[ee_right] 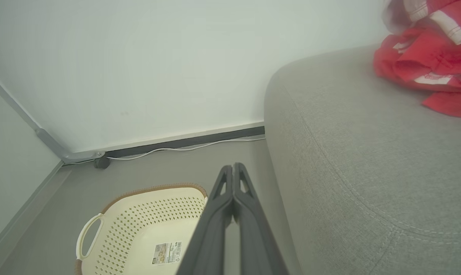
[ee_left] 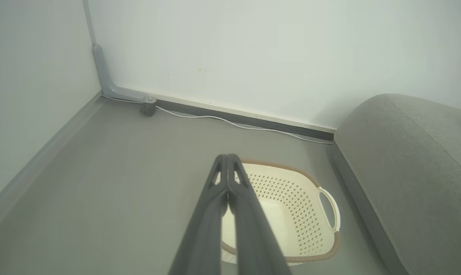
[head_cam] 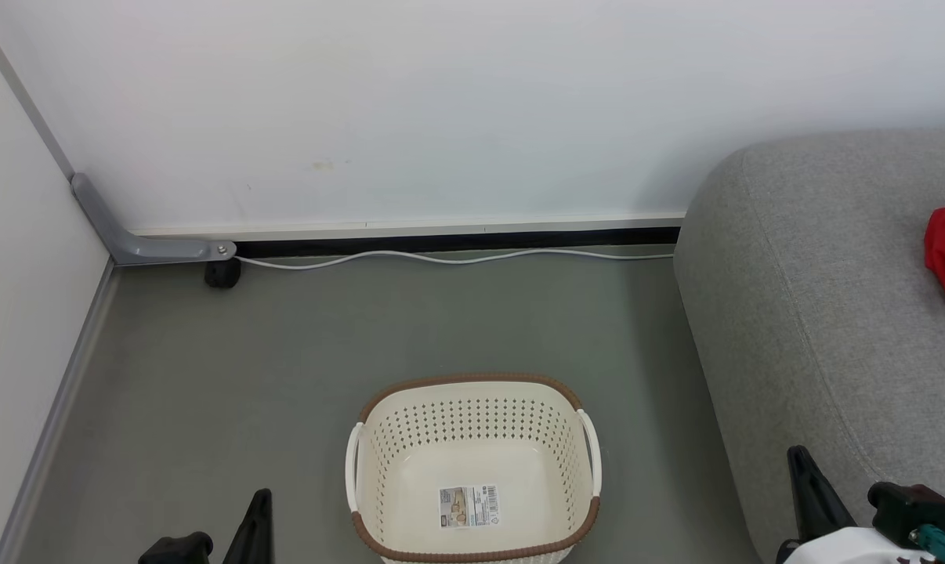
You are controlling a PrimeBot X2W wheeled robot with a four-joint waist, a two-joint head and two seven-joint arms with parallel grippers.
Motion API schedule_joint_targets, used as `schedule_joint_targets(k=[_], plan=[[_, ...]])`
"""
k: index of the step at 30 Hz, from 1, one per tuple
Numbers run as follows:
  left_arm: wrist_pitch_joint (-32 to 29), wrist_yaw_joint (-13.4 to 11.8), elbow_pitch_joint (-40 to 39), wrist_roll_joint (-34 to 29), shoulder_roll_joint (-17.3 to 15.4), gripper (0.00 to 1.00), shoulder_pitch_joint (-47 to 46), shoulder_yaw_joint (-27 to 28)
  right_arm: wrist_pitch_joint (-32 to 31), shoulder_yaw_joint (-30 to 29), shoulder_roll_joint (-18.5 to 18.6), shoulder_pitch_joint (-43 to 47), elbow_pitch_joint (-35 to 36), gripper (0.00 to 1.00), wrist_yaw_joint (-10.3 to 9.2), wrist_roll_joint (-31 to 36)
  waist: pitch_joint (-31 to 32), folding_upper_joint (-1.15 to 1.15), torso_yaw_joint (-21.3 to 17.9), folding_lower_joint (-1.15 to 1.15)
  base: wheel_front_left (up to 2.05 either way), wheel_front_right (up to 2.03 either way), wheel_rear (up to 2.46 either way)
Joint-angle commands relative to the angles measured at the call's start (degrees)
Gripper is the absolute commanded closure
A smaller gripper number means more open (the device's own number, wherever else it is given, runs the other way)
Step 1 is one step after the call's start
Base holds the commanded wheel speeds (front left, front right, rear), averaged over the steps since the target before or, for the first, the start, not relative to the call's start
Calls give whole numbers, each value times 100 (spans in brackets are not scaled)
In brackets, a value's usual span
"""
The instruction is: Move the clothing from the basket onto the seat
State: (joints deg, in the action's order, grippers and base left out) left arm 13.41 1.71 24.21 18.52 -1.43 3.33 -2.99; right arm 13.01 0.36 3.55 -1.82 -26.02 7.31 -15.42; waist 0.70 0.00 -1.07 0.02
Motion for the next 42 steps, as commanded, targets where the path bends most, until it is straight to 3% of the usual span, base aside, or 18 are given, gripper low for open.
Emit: schedule_joint_targets(k=[1, 42], plan=[[-45, 41, -173, 180, -61, 100, -184, 58, -53, -48, 63, -188, 190, 100, 1, -198, -4, 0, 2, 4, 0, 0, 0], [-707, 226, -467, 2654, -90, 100, -447, 358, -698, -261, 18, -272, 542, 100, 7, -2772, -40, 0, 38, -2, 0, 0, 0]])
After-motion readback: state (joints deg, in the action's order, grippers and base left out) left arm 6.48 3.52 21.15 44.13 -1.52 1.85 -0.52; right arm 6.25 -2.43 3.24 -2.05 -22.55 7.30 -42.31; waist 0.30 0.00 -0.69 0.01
